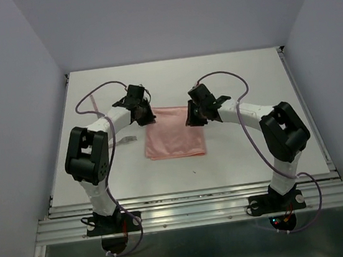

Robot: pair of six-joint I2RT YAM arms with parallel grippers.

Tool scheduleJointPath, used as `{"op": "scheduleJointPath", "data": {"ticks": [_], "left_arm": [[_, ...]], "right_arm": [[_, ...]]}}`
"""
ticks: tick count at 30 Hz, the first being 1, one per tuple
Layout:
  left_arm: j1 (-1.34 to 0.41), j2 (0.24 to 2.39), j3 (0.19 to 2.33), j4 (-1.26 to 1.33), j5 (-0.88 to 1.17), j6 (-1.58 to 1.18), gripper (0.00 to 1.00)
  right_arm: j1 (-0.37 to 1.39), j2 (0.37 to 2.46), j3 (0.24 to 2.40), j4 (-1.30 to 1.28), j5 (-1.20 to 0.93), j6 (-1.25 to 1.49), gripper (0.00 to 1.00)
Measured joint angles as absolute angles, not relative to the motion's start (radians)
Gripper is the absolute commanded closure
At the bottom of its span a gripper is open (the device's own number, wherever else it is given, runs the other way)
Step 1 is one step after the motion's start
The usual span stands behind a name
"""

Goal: Fold the napkin into a case and place the utensils inside
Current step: Smooth out the square-folded napkin at the center of the board.

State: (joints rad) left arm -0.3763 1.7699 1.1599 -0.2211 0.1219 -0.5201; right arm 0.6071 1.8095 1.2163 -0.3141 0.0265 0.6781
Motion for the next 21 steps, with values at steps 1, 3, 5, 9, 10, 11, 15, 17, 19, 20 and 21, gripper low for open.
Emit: {"op": "scheduleJointPath", "data": {"ticks": [1, 3, 5, 9, 10, 11, 15, 17, 19, 20, 21], "left_arm": [[-0.372, 1.794, 1.194, -0.227, 0.121, -0.520, 0.96], [-0.366, 1.843, 1.270, -0.227, 0.119, -0.515, 0.97], [-0.355, 1.879, 1.340, -0.230, 0.118, -0.512, 0.97], [-0.323, 1.942, 1.425, -0.229, 0.112, -0.504, 0.97], [-0.318, 1.954, 1.434, -0.231, 0.112, -0.503, 0.97], [-0.313, 1.966, 1.443, -0.234, 0.112, -0.499, 0.97], [-0.296, 2.052, 1.505, -0.252, 0.112, -0.488, 0.98], [-0.295, 2.095, 1.522, -0.253, 0.115, -0.486, 0.98], [-0.294, 2.115, 1.527, -0.250, 0.124, -0.485, 0.98], [-0.294, 2.116, 1.535, -0.253, 0.121, -0.485, 0.98], [-0.294, 2.116, 1.539, -0.255, 0.121, -0.483, 0.98]], "right_arm": [[0.599, 1.824, 1.235, -0.314, 0.024, 0.672, 0.71], [0.574, 1.863, 1.285, -0.316, 0.019, 0.654, 0.71], [0.546, 1.901, 1.330, -0.320, 0.018, 0.640, 0.71], [0.495, 1.955, 1.393, -0.333, 0.017, 0.617, 0.71], [0.484, 1.965, 1.402, -0.336, 0.017, 0.614, 0.71], [0.473, 1.980, 1.424, -0.346, 0.017, 0.608, 0.71], [0.445, 2.041, 1.500, -0.361, 0.017, 0.594, 0.71], [0.438, 2.072, 1.534, -0.368, 0.017, 0.590, 0.71], [0.435, 2.104, 1.562, -0.367, 0.017, 0.588, 0.71], [0.433, 2.121, 1.573, -0.370, 0.018, 0.583, 0.71], [0.433, 2.135, 1.581, -0.373, 0.018, 0.581, 0.71]]}}
